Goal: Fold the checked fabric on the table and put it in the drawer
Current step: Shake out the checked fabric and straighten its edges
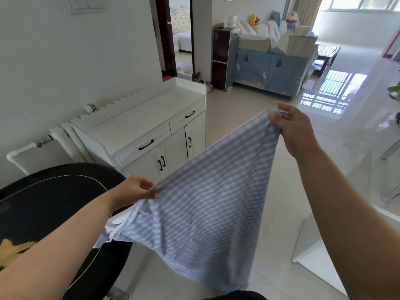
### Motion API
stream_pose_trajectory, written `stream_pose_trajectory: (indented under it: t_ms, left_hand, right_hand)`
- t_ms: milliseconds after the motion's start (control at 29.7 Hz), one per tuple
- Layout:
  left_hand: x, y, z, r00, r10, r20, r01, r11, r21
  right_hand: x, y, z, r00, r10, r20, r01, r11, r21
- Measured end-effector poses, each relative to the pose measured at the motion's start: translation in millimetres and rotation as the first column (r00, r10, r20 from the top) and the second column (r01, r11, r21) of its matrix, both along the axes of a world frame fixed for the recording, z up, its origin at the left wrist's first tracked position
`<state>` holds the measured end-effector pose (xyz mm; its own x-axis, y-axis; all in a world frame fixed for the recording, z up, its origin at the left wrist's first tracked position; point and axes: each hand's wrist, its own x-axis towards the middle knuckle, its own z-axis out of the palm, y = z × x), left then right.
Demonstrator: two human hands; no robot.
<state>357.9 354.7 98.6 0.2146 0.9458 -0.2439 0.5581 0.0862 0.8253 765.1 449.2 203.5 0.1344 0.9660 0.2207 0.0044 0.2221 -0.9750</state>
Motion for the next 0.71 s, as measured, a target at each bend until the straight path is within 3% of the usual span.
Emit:
stream_pose_trajectory:
  t_ms: [101, 202, 404, 572, 706]
  left_hand:
    - [-10.2, -6.0, 0.5, 0.998, 0.030, 0.064, -0.025, 0.997, -0.078]
    - [-10.0, -11.2, -7.9, 0.992, 0.099, 0.075, -0.094, 0.994, -0.056]
    - [-9.4, -20.2, -25.8, 0.973, 0.225, 0.061, -0.230, 0.968, 0.100]
    - [-14.6, -21.4, -41.0, 0.949, 0.314, 0.007, -0.312, 0.940, 0.136]
    - [-7.9, -29.1, -53.6, 0.904, 0.394, 0.168, -0.413, 0.906, 0.097]
  right_hand:
    - [6.9, 3.9, 1.4, 0.996, 0.081, 0.038, -0.075, 0.986, -0.146]
    - [4.0, 5.3, -4.2, 0.986, 0.109, 0.122, -0.085, 0.978, -0.190]
    - [-11.7, 4.1, -20.0, 0.992, 0.105, 0.063, -0.090, 0.974, -0.207]
    - [-21.2, -1.0, -24.6, 0.994, 0.112, 0.014, -0.108, 0.978, -0.176]
    - [-27.8, -1.6, -29.7, 1.000, 0.026, 0.011, -0.025, 0.994, -0.102]
